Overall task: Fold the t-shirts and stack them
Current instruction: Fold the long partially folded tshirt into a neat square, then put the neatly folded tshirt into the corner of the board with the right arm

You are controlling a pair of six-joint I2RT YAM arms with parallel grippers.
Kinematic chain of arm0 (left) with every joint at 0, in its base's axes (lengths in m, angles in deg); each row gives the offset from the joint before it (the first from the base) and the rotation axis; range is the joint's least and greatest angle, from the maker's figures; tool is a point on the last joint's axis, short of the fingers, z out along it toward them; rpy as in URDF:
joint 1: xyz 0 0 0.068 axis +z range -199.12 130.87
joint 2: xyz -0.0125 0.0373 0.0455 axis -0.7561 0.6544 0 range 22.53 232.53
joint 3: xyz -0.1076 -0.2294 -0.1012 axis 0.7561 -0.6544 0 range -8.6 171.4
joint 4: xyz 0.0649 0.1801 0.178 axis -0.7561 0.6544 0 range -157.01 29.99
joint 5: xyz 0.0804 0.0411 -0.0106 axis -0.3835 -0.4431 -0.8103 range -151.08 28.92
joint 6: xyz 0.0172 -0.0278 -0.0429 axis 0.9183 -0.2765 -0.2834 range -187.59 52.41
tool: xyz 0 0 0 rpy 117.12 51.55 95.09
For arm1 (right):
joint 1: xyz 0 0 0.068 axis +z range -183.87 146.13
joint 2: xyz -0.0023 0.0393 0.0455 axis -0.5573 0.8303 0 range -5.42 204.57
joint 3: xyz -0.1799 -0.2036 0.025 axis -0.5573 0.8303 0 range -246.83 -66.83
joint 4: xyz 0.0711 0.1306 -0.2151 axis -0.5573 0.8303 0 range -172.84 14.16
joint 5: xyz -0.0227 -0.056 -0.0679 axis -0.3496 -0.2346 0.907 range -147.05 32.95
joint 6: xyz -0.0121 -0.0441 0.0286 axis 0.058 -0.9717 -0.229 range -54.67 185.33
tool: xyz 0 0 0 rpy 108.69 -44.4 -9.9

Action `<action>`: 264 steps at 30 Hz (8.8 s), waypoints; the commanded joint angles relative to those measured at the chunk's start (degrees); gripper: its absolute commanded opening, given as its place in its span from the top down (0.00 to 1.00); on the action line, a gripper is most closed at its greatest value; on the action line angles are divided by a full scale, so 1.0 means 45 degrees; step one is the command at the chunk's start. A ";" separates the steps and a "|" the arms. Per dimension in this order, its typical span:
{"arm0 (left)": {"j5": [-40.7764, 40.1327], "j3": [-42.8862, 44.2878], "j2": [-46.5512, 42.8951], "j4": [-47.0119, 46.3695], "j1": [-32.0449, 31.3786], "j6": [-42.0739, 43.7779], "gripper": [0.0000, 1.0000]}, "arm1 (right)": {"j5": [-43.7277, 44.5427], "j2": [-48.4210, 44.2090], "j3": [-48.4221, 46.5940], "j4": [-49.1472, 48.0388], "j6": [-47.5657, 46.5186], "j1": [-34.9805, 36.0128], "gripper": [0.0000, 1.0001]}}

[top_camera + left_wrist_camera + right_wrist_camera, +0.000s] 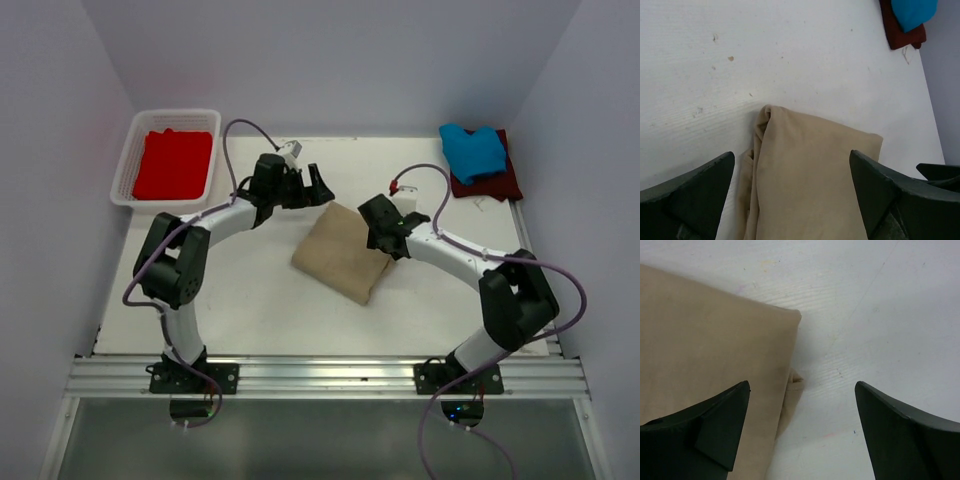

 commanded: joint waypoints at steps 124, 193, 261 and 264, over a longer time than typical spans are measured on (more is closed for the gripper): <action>-0.1872 -0.6798 -0.7375 0.3784 -0.0583 0.1207 0.00 | -0.5960 0.6499 -0.2164 -2.1213 0.2980 -1.0377 1.00; -0.0366 -0.6545 -0.7725 0.3080 -0.0583 0.0835 0.00 | -0.8978 -0.1404 0.5120 -1.8047 0.5402 -1.0671 0.01; -0.1091 -0.6564 -0.9815 0.3686 -0.0486 0.0660 0.01 | -0.5256 1.1292 -1.4437 0.0200 -0.2821 -1.0533 1.00; -0.1031 -0.6642 -1.0088 0.3588 -0.0486 0.0640 0.01 | -0.5704 0.9085 -1.2033 -0.2337 -0.2704 -1.0475 1.00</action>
